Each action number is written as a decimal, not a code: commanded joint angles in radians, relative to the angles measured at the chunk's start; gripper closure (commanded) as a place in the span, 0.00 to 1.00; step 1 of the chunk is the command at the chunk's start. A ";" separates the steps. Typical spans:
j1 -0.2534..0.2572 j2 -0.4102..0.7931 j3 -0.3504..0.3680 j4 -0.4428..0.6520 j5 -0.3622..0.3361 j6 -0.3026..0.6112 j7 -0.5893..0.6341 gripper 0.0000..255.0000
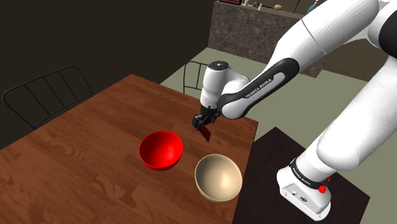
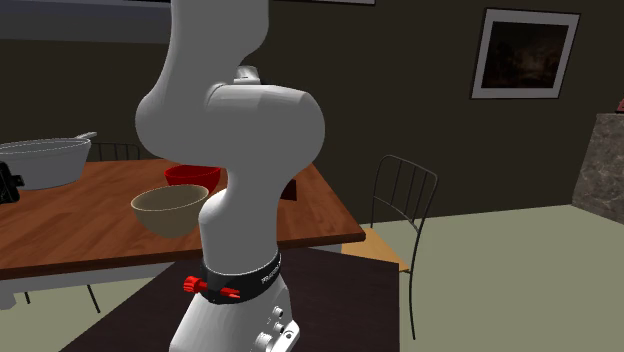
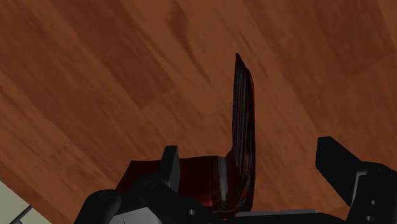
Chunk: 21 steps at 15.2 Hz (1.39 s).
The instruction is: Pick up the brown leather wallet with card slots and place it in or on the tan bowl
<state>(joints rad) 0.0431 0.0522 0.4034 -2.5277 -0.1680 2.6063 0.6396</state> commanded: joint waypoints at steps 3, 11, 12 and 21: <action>0.003 0.062 -0.013 0.006 -0.064 0.049 0.049 0.00; 0.007 0.087 -0.023 0.008 -0.091 0.068 0.068 0.00; 0.007 0.086 -0.023 0.007 -0.091 0.068 0.068 0.00; 0.007 0.086 -0.023 0.007 -0.091 0.068 0.068 1.00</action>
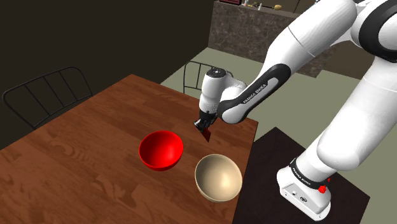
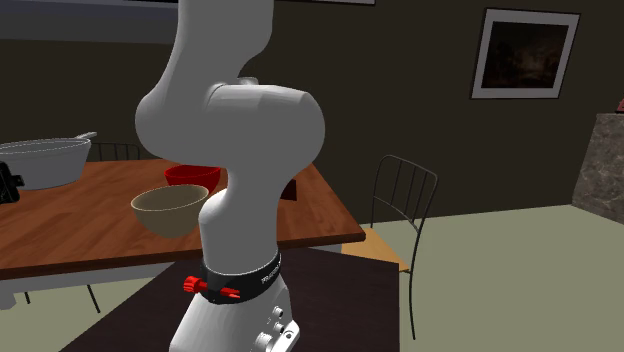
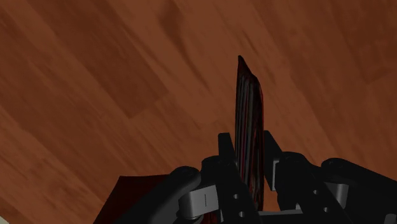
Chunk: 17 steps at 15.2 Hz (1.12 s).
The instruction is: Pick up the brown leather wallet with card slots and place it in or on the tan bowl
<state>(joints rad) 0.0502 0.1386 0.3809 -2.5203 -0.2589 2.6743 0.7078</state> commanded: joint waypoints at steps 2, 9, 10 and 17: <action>-0.003 -0.015 0.006 0.000 0.017 -0.012 -0.013 1.00; -0.011 -0.115 0.030 0.004 0.121 -0.104 -0.093 1.00; -0.011 -0.129 0.031 0.006 0.134 -0.118 -0.102 1.00; -0.004 -0.217 0.031 0.027 0.205 -0.217 -0.159 1.00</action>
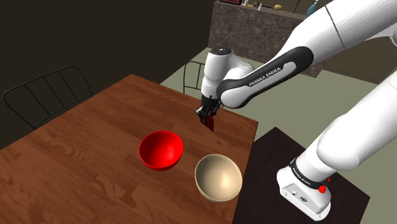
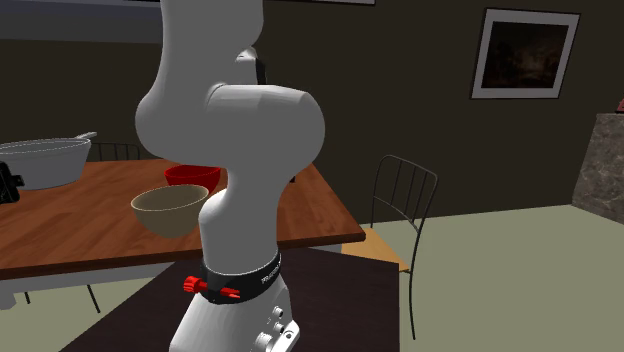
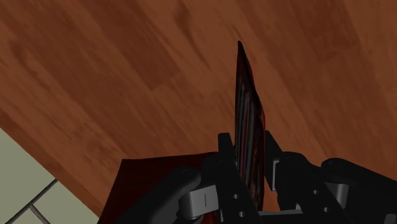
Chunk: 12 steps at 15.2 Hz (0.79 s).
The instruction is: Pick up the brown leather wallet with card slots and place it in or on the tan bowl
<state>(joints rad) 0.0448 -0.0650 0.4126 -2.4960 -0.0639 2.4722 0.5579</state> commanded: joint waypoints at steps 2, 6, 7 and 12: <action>0.003 -0.036 -0.003 0.011 0.026 -0.044 -0.021 1.00; 0.008 -0.079 -0.008 0.031 0.051 -0.102 -0.043 1.00; 0.009 -0.089 -0.009 0.036 0.057 -0.117 -0.048 1.00; 0.014 -0.134 -0.017 0.067 0.079 -0.190 -0.068 1.00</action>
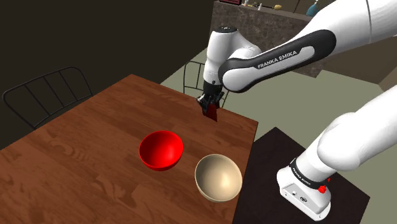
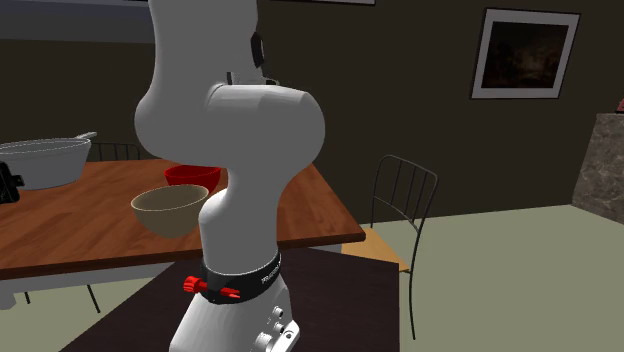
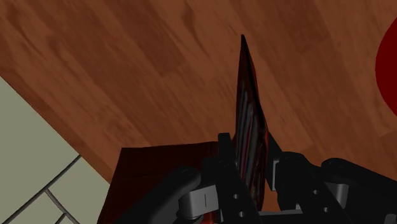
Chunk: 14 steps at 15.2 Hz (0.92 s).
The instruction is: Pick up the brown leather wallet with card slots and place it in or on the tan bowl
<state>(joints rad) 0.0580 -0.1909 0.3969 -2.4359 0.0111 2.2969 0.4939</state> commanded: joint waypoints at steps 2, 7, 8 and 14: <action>0.002 -0.024 -0.005 0.020 0.011 -0.043 -0.010 1.00; 0.031 -0.089 0.012 0.002 0.044 -0.086 0.011 1.00; 0.045 -0.111 0.024 -0.015 0.057 -0.091 0.026 1.00; 0.137 -0.231 0.096 -0.088 0.139 -0.131 0.127 1.00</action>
<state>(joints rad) 0.1783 -0.4111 0.4739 -2.5203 0.1371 2.1720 0.5935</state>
